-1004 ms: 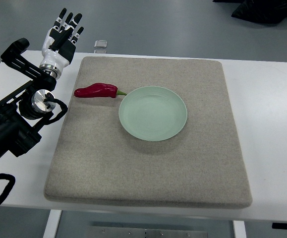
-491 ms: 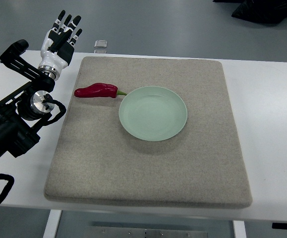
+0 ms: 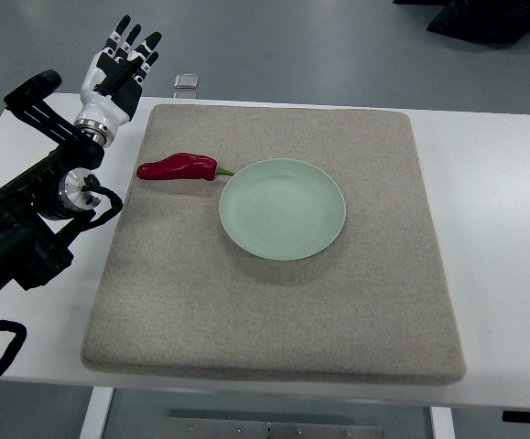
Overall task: Place red pepper on plate with left hand
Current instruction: 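Rotate the left hand palm-down and move it toward the red pepper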
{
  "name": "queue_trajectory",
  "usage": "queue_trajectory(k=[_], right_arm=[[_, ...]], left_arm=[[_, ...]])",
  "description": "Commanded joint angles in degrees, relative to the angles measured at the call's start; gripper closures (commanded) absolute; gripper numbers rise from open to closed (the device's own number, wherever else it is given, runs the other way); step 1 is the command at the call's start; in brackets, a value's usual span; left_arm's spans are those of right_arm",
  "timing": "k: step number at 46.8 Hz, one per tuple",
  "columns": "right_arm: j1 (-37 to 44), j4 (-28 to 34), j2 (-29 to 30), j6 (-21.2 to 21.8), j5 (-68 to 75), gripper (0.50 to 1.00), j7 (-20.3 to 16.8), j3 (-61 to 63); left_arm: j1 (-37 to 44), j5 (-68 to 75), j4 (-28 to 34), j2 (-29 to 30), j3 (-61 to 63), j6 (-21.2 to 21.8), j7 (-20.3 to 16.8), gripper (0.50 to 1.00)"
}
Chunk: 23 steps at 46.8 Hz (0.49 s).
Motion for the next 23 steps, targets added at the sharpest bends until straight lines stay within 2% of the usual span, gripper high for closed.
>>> queue_trajectory(k=[1, 17, 23], right_arm=[[0.0, 0.0, 0.0, 0.0, 0.0, 0.568, 0.0, 0.0], [0.0, 0.0, 0.0, 0.0, 0.0, 0.568, 0.0, 0.0], [0.0, 0.0, 0.0, 0.0, 0.0, 0.568, 0.0, 0.0]], left_arm=[[0.1, 1.9, -0.1, 0.0, 0.0, 0.4, 0.0, 0.500], [0.1, 6.9, -0.1, 0.1, 0.0, 0.7, -0.3, 0.501], [0.0, 6.9, -0.1, 0.2, -0.1, 0.6, -2.4, 0.500]])
